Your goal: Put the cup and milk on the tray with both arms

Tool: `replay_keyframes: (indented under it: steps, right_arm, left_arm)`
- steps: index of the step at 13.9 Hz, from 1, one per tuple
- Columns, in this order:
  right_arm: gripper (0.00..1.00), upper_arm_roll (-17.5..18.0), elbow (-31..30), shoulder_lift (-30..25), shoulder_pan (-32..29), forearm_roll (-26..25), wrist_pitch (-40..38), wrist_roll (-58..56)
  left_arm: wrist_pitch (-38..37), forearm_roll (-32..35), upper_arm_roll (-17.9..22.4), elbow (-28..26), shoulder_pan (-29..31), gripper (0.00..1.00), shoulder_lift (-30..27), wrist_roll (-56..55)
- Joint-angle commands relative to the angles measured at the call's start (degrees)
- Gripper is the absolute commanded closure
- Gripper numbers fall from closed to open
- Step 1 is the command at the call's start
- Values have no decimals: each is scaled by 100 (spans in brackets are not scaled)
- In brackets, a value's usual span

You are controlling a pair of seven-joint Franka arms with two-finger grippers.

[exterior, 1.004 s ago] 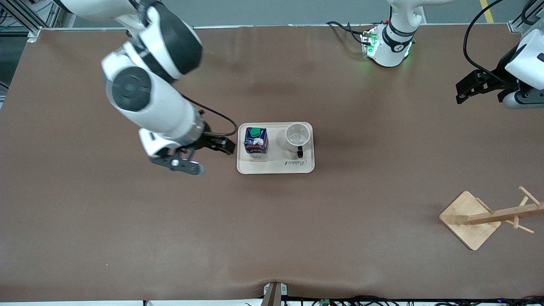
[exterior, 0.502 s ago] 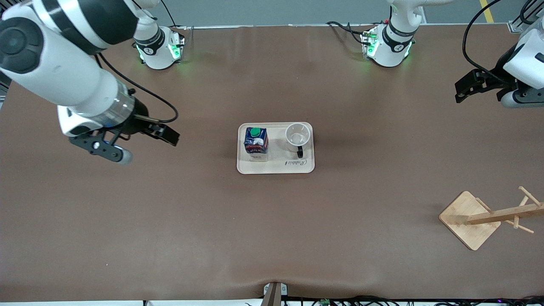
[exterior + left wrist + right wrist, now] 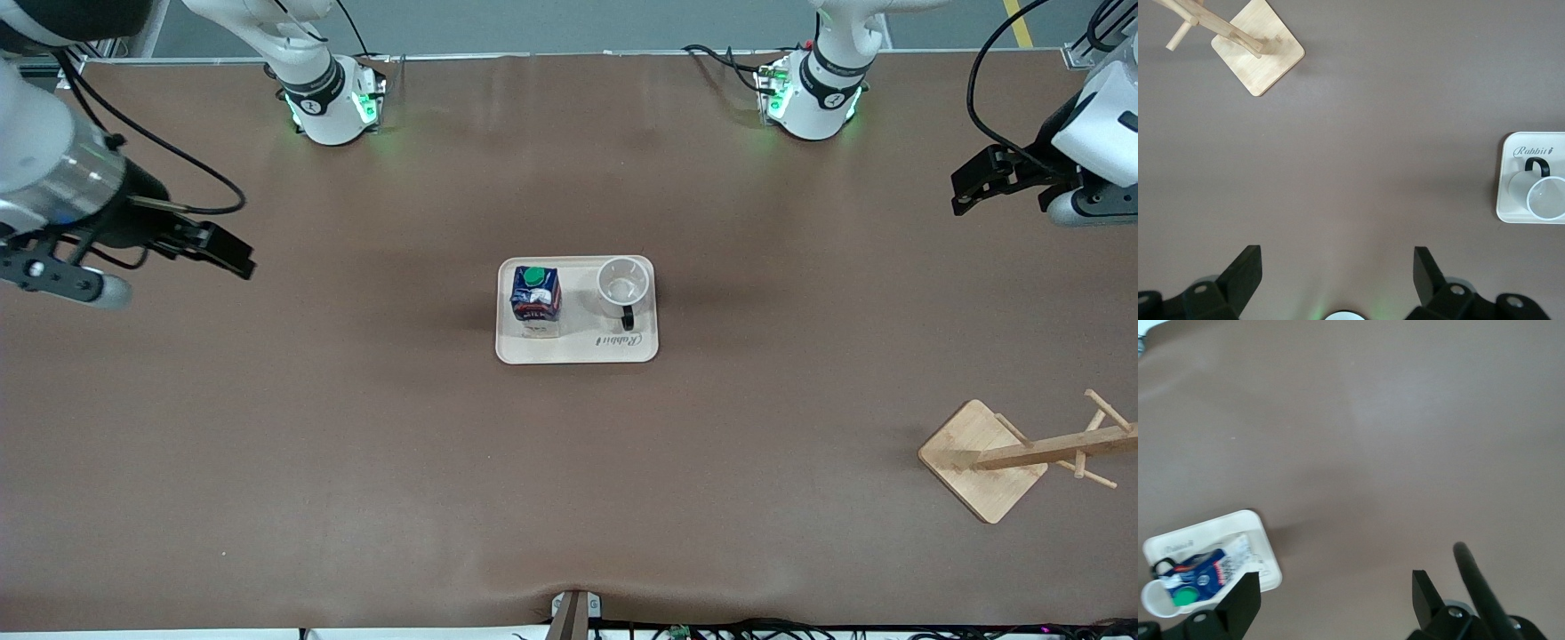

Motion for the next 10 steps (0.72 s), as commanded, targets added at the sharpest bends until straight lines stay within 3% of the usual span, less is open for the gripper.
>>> replay_keyframes:
  steps: [1,6,10]
  right_arm:
    - [0,-439,-817,-610,-8,38,141,-699]
    - [0,-1345,-1161,-822,98,47,71,-2044]
    - [0,-1399,-1275,-953,-87,47,1,-2195]
  left_arm:
    - [-26,-104,0,-152,14,0,-193,2]
    - [-17,-104,0,-214,14,0,-237,11]
    - [-26,-104,0,-222,14,0,-246,11]
